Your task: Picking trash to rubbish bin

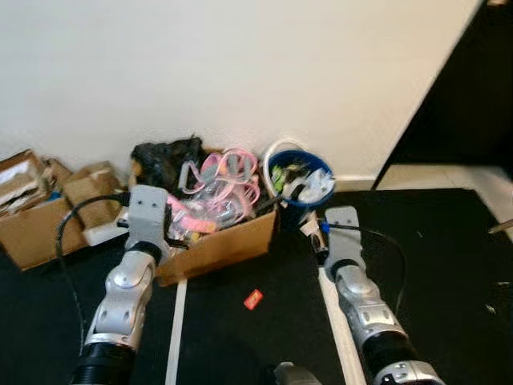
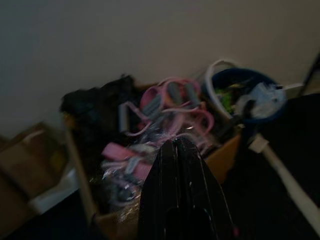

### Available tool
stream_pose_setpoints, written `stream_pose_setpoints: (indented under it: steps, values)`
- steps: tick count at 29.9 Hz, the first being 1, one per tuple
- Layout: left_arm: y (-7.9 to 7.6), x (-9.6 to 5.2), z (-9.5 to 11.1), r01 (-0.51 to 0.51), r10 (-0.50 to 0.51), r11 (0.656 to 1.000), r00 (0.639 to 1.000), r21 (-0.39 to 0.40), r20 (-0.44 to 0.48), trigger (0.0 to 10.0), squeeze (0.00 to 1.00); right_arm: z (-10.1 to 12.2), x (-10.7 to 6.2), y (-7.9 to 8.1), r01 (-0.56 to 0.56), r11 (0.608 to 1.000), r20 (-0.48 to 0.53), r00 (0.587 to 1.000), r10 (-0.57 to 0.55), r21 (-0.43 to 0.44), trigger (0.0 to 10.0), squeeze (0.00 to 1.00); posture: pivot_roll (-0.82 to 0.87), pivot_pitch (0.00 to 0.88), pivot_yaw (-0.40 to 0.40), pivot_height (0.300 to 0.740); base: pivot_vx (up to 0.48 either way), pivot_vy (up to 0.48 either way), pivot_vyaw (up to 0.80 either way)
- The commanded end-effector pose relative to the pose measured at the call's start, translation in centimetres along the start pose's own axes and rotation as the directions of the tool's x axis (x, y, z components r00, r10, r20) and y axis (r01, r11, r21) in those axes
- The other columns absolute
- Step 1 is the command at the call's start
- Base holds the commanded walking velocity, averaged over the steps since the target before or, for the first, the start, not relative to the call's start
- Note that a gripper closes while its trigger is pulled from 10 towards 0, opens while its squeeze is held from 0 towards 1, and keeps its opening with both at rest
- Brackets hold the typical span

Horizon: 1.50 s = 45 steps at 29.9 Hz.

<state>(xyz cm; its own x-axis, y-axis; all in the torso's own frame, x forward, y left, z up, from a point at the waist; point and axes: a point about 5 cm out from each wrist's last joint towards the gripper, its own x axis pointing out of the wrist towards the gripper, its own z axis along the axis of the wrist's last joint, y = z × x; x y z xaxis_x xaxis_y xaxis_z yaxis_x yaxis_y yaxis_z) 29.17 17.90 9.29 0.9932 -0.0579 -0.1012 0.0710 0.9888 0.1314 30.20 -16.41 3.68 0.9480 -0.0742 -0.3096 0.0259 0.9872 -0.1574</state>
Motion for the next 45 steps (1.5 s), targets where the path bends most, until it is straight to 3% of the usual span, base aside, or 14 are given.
stream_pose_setpoints:
  steps: [1,7,45]
  values:
    - [0.15,-0.15,-0.68,-0.004,0.004,1.000,1.000,0.013,-0.023,10.0,0.00,-0.66,-0.26,0.10,0.003,1.000,-0.019,1.000,-0.003,0.012,10.0,0.00,0.08,0.043,0.018,0.740,0.000,0.000,-0.80]
    - [0.67,-0.01,-0.91,-0.046,0.047,0.999,0.998,0.018,-0.051,10.0,0.00,-0.91,-0.33,0.10,0.008,1.000,-0.024,1.000,-0.008,0.016,10.0,0.00,0.08,0.040,0.020,0.740,0.000,0.000,-0.80]
    - [-0.20,-0.18,-1.20,-0.008,0.008,0.999,1.000,0.031,-0.026,10.0,0.00,-0.74,-0.31,0.00,0.003,1.000,-0.016,1.000,-0.003,0.002,10.0,0.00,0.07,0.013,0.000,0.740,0.000,0.000,-0.80]
